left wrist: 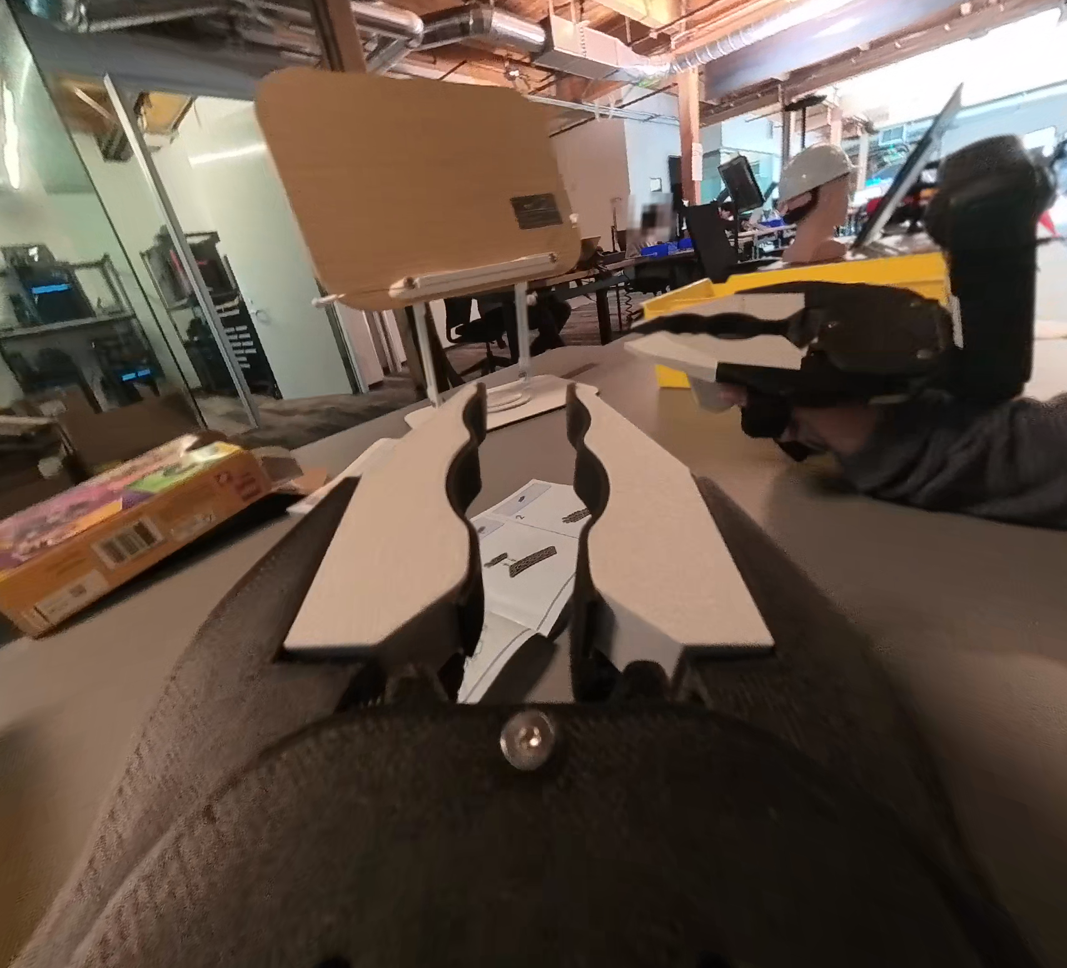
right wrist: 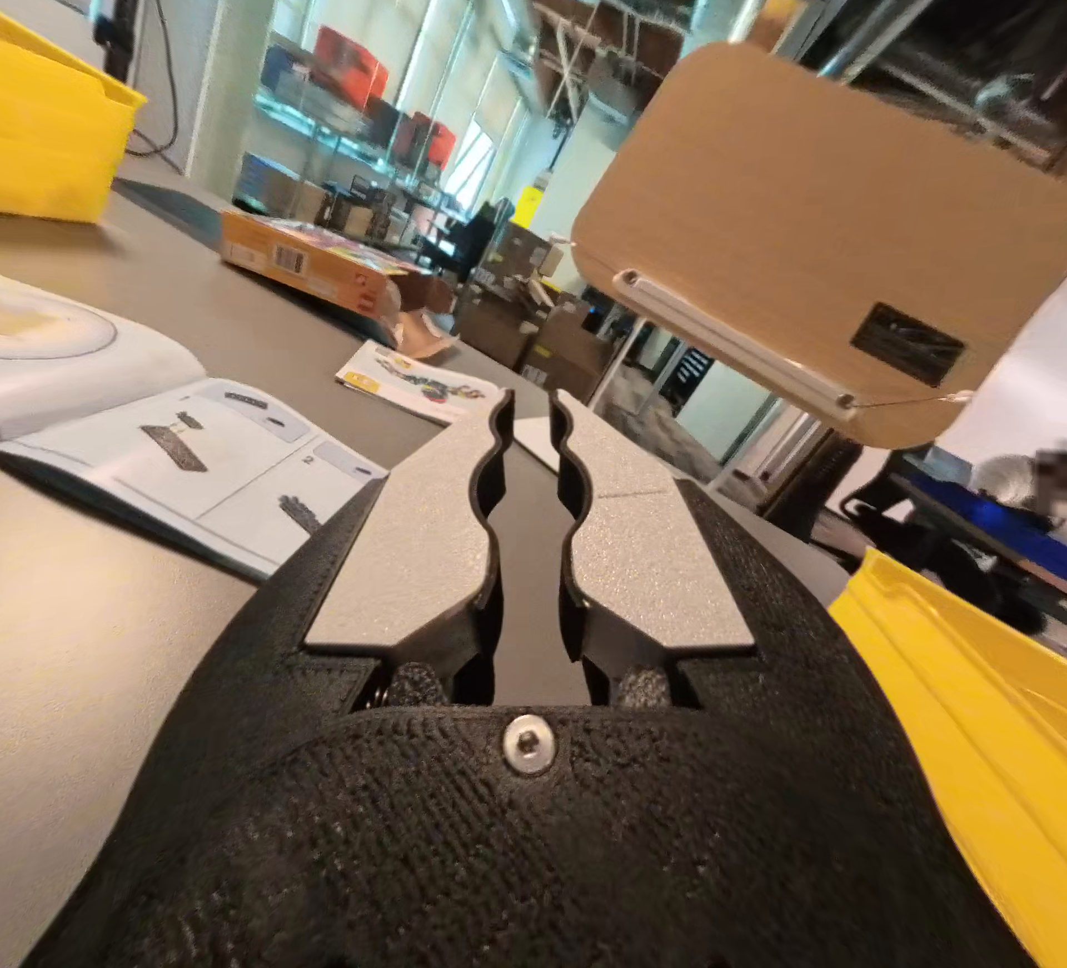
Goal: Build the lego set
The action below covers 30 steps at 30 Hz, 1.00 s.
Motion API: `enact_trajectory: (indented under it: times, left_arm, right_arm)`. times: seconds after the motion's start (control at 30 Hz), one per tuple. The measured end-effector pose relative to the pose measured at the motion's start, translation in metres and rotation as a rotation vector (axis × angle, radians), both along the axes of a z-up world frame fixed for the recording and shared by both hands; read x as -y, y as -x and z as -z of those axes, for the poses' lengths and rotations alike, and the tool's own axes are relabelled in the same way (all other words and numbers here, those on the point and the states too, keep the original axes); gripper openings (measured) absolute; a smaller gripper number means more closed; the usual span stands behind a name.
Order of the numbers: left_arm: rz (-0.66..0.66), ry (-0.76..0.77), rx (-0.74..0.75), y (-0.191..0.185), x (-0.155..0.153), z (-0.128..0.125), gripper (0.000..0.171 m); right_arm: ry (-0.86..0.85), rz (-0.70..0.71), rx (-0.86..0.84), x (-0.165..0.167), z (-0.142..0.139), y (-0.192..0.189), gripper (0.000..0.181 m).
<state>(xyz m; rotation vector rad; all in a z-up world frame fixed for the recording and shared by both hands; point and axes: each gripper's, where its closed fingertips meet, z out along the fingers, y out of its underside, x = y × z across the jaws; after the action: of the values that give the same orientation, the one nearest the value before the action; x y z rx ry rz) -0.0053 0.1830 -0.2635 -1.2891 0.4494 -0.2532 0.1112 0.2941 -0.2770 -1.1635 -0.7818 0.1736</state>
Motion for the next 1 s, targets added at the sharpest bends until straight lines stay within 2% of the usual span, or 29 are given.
enact_trajectory:
  times: [0.1, 0.13, 0.23, 0.4, 0.6, 0.7, 0.77, 0.9, 0.97, 1.0]
  left_arm:
    - [0.05, -0.015, -0.077, -0.015, 0.006, 0.005, 0.011]
    - [0.083, 0.003, -0.103, -0.021, 0.008, 0.01, 0.0]
    - [0.214, 0.077, -0.141, -0.04, 0.02, 0.022, 0.0]
    - [0.182, 0.063, -0.181, -0.039, 0.027, 0.023, 0.0]
    - [0.158, -0.014, -0.316, -0.05, 0.053, 0.028, 0.0]
    - [0.056, -0.095, -0.421, -0.036, 0.064, 0.026, 0.0]
    - [-0.089, -0.175, -0.484, -0.01, 0.069, 0.015, 0.0]
    - [-0.502, -0.334, -0.639, 0.078, 0.092, -0.019, 0.0]
    - [-0.656, -0.312, -0.647, 0.125, 0.11, -0.026, 0.012]
    - [-0.672, -0.28, -0.633, 0.142, 0.117, -0.025, 0.023]
  right_arm:
    - [-0.011, -0.066, -0.042, 0.005, -0.007, 0.003, 0.0]
    - [0.01, -0.084, -0.032, 0.003, -0.003, 0.006, 0.0]
    - [0.086, -0.153, -0.032, 0.003, 0.006, 0.011, 0.0]
    - [0.099, -0.154, -0.087, 0.0, 0.001, 0.005, 0.0]
    - [0.056, -0.143, -0.01, 0.003, 0.006, 0.012, 0.0]
    - [0.048, -0.14, 0.001, 0.003, 0.007, 0.013, 0.0]
    - [0.051, -0.139, -0.01, 0.002, 0.006, 0.012, 0.0]
    - [0.057, -0.137, -0.021, 0.001, 0.006, 0.011, 0.0]
    - [0.06, -0.139, -0.021, 0.0, 0.006, 0.012, 0.0]
    - [0.061, -0.139, -0.023, 0.0, 0.005, 0.012, 0.0]
